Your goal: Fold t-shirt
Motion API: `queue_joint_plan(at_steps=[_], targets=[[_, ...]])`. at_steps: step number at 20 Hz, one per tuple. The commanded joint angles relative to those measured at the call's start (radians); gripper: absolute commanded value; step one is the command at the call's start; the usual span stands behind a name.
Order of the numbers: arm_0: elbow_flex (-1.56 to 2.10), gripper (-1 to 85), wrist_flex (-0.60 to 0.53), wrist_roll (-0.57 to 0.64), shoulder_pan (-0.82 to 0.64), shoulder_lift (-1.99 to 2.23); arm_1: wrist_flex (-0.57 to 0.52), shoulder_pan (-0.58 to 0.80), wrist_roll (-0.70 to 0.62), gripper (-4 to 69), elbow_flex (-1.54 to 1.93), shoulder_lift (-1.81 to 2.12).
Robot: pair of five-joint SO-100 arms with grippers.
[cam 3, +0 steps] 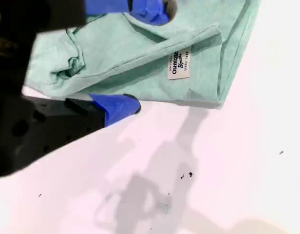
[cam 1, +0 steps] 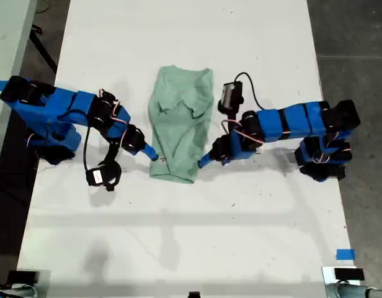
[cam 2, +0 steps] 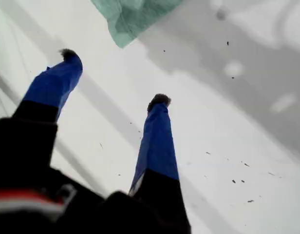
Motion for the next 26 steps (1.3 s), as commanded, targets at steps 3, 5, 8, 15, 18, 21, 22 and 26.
queue_joint_plan(at_steps=[3,5,8,15,18,21,22,26], targets=[[-0.046,30.9,-0.094,0.008,-0.015,-0.126,-0.009,0.009,0.023,32.6,-0.207,-0.166],[-0.049,31.0,-0.106,0.006,-0.02,-0.164,-0.014,0.009,0.029,32.4,-0.273,-0.247],[-0.049,30.8,-0.115,0.0,-0.028,-0.215,-0.015,0.011,0.018,32.2,-0.394,-0.388],[-0.135,30.2,-0.13,-0.002,-0.037,-0.387,-0.008,0.037,-0.029,31.4,-0.561,-0.588],[-0.275,28.7,-0.098,-0.005,-0.031,-0.525,0.009,0.043,-0.043,30.2,-0.607,-0.657],[-0.477,23.0,0.002,-0.008,-0.015,-0.706,0.011,0.041,-0.049,28.6,-0.621,-0.689],[-0.514,20.0,0.017,-0.018,-0.008,-0.755,0.011,0.04,-0.051,27.0,-0.626,-0.698],[-0.592,1.9,0.071,-0.041,0.002,-0.819,0.009,0.037,-0.041,-0.3,-0.644,-0.724]])
